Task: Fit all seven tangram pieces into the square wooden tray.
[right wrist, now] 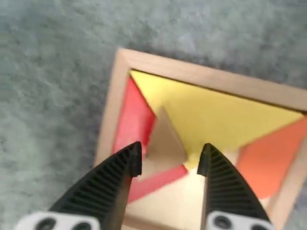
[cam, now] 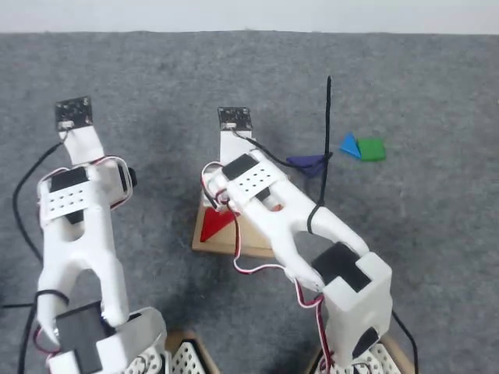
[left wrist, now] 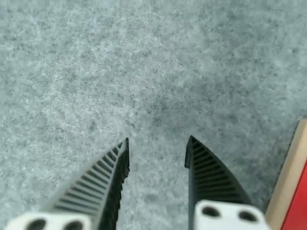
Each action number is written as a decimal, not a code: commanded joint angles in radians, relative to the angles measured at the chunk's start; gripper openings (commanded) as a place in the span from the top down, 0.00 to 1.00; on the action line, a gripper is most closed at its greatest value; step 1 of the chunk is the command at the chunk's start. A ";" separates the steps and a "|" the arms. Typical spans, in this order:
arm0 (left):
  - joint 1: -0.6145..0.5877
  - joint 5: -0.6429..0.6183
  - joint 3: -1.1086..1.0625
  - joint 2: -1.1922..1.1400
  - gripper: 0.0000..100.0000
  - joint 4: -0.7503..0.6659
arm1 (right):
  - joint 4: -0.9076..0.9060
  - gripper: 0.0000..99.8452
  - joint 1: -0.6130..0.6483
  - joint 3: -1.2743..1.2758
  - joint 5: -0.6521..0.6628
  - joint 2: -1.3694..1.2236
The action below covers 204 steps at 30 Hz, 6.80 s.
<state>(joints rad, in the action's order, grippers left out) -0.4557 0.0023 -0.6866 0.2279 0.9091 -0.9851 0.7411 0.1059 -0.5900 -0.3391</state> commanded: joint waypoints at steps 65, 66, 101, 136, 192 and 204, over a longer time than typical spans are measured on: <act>0.008 0.000 0.033 0.003 0.81 -0.029 | 0.157 0.96 -0.084 -0.037 0.473 -0.008; 0.008 0.000 0.033 0.003 0.81 -0.029 | 0.163 0.96 -0.085 -0.037 0.473 0.004; 0.005 0.000 0.033 0.003 0.81 -0.029 | 0.099 0.95 -0.013 -0.032 0.319 -0.044; 0.008 0.000 0.002 0.003 0.81 -0.071 | 0.326 0.95 -0.108 0.233 0.364 0.185; 0.009 0.000 0.007 0.003 0.81 -0.072 | 0.148 0.96 -0.157 0.680 0.500 0.805; 0.009 0.000 0.007 0.003 0.81 -0.072 | 0.234 0.95 -0.153 0.813 0.511 0.690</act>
<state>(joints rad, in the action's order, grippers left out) -0.4557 0.0023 -0.6943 0.2263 0.8615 -0.8025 0.5999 0.9221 -0.0913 0.3728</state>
